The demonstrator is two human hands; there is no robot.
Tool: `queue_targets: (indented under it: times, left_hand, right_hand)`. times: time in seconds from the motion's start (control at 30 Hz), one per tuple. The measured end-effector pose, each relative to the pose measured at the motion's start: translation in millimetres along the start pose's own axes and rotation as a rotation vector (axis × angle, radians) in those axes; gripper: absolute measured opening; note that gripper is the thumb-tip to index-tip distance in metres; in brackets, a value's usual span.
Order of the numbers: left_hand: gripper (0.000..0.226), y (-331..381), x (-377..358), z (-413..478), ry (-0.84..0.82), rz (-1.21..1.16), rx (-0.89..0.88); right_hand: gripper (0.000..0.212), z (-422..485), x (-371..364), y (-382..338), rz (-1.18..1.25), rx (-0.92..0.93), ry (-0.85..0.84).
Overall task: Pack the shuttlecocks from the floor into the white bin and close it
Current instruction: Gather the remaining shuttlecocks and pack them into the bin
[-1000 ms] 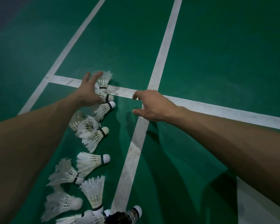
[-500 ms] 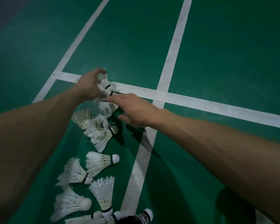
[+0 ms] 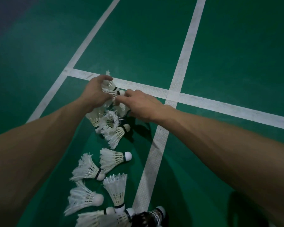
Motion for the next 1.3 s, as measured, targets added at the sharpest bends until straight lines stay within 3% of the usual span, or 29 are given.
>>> queue_targets:
  times: [0.17, 0.43, 0.73, 1.1, 1.3]
  left_hand:
    - [0.061, 15.4, 7.9, -4.8, 0.067, -0.034, -0.027]
    - [0.061, 74.5, -12.6, -32.4, 0.017, 0.066, -0.185]
    - [0.064, 176.9, -72.1, -102.4, -0.242, 0.041, -0.456]
    - [0.07, 326.2, -118.0, -214.2, -0.417, -0.133, -0.698]
    - [0.068, 369.8, -168.7, -278.4, -0.558, -0.094, -0.793]
  right_hand:
    - [0.022, -11.1, 23.7, 11.0, -0.038, -0.036, 0.156]
    - [0.025, -75.8, 76.2, 55.6, 0.095, -0.239, 0.205]
    - [0.032, -203.9, 133.2, 89.0, 0.199, -0.424, 0.322]
    - [0.031, -399.0, 201.3, 117.0, 0.463, -0.582, 0.716]
    - [0.03, -500.6, 197.4, 134.1, 0.597, -0.713, 0.8]
Point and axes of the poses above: each hand's wrist, its own z-axis towards the middle knuckle, its own x-axis out of the back of the hand, y = z × x, the point moved 7 cm from there along z, towards the middle knuckle, and after that the axes turned 2 degrees about -x, right-handed, at the moved point
